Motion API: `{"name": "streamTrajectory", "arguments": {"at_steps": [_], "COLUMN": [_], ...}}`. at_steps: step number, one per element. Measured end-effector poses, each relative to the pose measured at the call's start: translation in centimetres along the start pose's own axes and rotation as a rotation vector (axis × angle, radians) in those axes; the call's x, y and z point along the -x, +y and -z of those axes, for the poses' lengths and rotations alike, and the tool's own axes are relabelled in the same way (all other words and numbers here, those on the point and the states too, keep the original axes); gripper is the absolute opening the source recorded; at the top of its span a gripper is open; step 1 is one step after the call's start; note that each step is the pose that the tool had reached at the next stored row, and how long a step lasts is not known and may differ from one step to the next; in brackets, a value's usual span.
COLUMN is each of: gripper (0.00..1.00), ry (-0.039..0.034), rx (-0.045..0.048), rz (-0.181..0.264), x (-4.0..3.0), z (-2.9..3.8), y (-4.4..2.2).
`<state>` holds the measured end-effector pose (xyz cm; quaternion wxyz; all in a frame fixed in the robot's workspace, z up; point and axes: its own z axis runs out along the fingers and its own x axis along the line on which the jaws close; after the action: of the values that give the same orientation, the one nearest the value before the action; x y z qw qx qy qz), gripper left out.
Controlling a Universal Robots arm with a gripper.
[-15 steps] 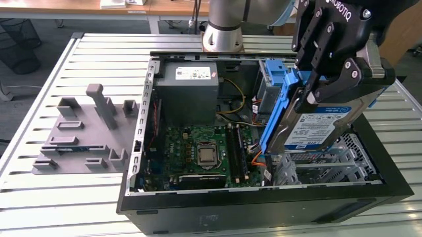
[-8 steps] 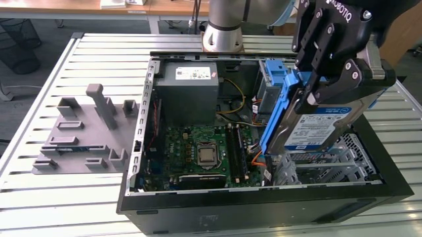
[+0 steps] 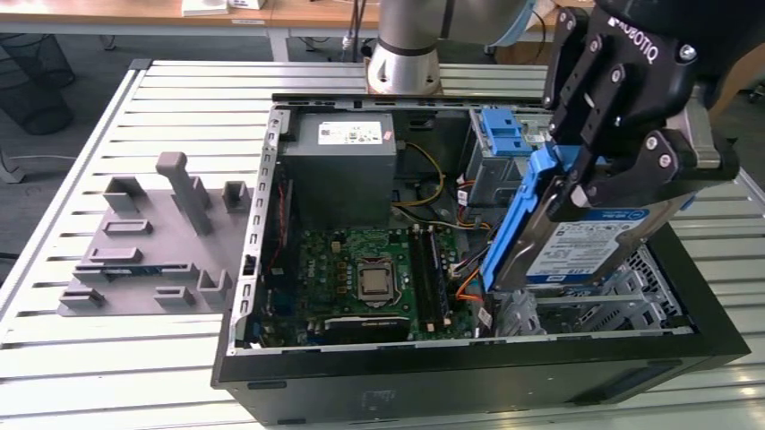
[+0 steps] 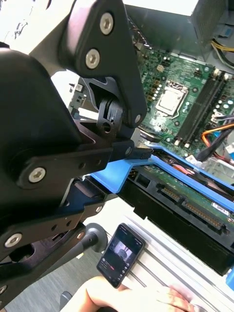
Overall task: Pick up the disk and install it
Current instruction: 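Insert the disk into the insertion slot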
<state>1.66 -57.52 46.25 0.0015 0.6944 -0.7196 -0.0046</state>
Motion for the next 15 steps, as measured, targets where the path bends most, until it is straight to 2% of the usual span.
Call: {"name": "streamTrajectory", "arguments": {"at_steps": [5, 8, 10, 13, 15], "gripper": [0.36, 0.36, 0.36, 0.36, 0.36], "ry": [0.0, 0.0, -0.0003, -0.0001, -0.0001], "rx": [0.0001, 0.0, 0.0, 0.0, 0.0001], "rz": [0.0, 0.0, 0.0, 0.0, 0.0], "x": [0.09, 0.18, 0.23, 0.23, 0.27], "z": [-0.31, -0.46, -0.55, -0.55, -0.63], "y": [-1.99, -2.96, -3.3, -3.32, -3.59]}}
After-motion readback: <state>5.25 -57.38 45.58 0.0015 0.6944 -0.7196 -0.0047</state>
